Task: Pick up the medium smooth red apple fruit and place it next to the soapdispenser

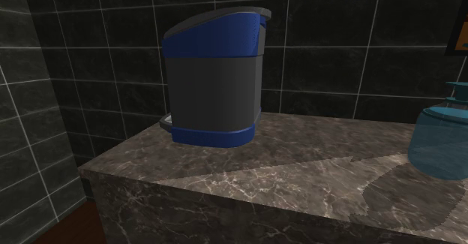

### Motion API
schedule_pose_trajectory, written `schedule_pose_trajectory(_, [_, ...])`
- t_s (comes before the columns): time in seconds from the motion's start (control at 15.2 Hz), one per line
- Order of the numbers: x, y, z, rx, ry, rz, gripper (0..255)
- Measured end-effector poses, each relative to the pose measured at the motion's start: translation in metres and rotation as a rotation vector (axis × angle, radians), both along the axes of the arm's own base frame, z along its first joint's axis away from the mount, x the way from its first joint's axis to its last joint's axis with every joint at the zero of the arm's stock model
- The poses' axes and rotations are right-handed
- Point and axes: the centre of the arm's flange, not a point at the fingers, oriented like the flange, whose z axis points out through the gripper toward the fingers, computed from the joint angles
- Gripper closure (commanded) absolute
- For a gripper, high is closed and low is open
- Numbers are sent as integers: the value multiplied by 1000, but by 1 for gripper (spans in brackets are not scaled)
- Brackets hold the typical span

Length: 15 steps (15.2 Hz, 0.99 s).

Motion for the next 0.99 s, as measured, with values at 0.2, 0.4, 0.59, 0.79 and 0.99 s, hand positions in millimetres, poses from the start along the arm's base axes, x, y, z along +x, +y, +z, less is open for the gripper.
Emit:
schedule_pose_trajectory(0.2, [1, -1, -16, 0, 0, 0, 255])
schedule_pose_trajectory(0.4, [0, 0, -33, 0, 0, 0, 255])
schedule_pose_trajectory(0.59, [-1, -1, -47, 0, 0, 0, 255])
schedule_pose_trajectory(0.79, [-1, -1, -64, 0, 0, 0, 255])
schedule_pose_trajectory(0.99, [-1, 1, -80, 0, 0, 0, 255])
